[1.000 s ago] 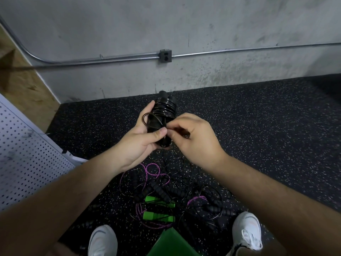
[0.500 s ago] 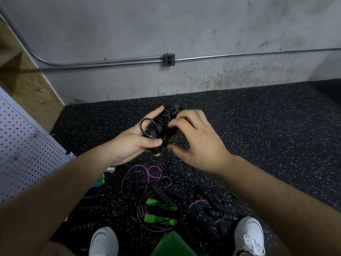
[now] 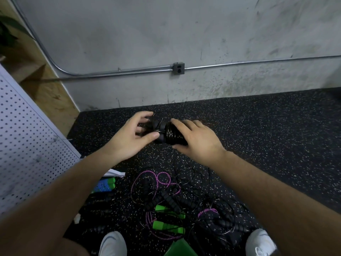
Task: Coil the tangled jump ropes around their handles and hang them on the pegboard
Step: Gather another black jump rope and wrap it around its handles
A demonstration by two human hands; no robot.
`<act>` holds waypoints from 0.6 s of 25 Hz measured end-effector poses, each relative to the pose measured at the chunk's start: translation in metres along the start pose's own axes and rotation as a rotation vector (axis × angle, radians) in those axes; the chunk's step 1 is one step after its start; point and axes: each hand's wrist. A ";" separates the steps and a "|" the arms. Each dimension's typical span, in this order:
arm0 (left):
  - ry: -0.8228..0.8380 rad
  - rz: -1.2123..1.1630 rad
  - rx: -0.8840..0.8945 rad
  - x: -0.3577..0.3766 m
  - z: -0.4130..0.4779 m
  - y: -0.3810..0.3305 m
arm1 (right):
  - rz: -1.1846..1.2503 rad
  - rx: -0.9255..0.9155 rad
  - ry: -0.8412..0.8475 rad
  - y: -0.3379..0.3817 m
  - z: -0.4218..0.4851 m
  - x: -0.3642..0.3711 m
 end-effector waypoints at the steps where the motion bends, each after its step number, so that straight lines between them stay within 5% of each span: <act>1: 0.035 0.099 0.025 -0.007 -0.003 0.001 | 0.013 -0.008 0.008 0.008 0.005 0.000; 6: 0.066 0.435 -0.093 -0.042 -0.014 0.019 | 0.088 -0.081 0.041 0.055 0.034 0.013; 15: -0.045 0.263 -0.418 -0.045 -0.095 0.178 | 0.276 -0.220 0.447 0.158 0.073 0.124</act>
Point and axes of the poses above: each hand's wrist, its own z-axis towards the middle knuckle, its own x-axis out of the palm, y = z × x, and after that the axes turned 8 degrees about y, right-handed
